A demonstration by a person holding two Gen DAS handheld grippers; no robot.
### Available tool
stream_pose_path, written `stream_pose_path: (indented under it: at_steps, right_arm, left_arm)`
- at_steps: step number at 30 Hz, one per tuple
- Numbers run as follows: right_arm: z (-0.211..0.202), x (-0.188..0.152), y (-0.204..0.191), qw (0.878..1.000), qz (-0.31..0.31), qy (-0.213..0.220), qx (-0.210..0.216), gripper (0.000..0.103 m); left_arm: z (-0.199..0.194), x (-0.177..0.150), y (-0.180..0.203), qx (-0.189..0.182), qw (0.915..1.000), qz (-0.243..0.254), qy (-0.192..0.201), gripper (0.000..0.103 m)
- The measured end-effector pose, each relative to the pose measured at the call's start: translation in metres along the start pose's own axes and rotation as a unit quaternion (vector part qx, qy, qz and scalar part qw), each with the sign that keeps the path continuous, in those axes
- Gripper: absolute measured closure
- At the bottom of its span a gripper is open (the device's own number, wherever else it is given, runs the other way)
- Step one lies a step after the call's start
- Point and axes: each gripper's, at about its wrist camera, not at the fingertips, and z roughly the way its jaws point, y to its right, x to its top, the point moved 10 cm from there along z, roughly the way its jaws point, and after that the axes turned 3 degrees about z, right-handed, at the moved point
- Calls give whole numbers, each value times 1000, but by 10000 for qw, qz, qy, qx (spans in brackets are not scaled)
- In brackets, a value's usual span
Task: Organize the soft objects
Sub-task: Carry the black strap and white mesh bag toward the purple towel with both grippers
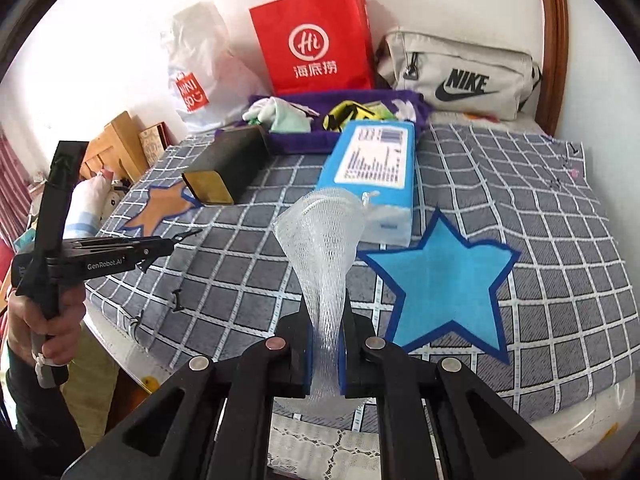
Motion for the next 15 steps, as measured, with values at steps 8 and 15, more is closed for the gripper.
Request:
stream_pose_path:
  at_steps: [8,15]
  right_arm:
    - [-16,10,0,9999,-16,157,23,94]
    - [-24,23,0,9996,19,268,60,94]
  left_arm:
    - [-22,11,-1,-54,9996,-90,244,83]
    - [-40,27,3,-42,9989,-57,454,83]
